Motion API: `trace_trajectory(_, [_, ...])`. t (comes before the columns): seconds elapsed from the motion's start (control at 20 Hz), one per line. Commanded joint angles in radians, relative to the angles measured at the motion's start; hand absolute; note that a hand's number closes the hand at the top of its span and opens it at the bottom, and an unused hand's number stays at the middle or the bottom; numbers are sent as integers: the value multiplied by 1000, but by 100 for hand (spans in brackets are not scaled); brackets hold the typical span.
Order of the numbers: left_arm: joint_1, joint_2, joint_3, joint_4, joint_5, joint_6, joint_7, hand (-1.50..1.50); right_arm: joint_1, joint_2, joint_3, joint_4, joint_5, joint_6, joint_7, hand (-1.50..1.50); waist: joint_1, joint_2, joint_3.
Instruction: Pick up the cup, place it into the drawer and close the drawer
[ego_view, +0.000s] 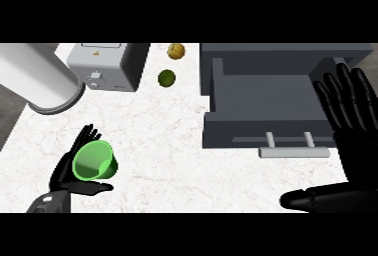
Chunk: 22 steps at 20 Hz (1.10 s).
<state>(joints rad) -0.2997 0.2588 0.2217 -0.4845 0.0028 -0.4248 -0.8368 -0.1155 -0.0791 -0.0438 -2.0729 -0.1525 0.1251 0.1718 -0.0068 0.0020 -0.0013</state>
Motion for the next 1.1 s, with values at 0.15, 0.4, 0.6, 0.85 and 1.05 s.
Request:
trace_trajectory(0.15, [-14, -31, -19, 60, 13, -127, -95, -150, -11, -9, -2, -20, 1, -7, 32, -150, 1, 0, 0])
trace_trajectory(0.4, [-62, -16, -10, 56, 66, -244, -43, -150, -18, -1, 3, -7, 9, -15, 32, -150, 4, 0, 0])
trace_trajectory(0.6, [-34, -36, -31, 64, 60, -268, -114, 150, 0, -16, -6, 4, 6, 9, 10, -150, -3, 3, -1])
trace_trajectory(0.85, [-31, -36, -52, 13, 65, -268, -153, 150, -40, -39, -67, 37, -51, 18, 17, -150, 1, 3, -1])
trace_trajectory(1.05, [-38, -38, -41, 8, 68, -181, -205, 150, 28, -37, -66, 2, -58, 44, -29, -150, -9, 2, -1])
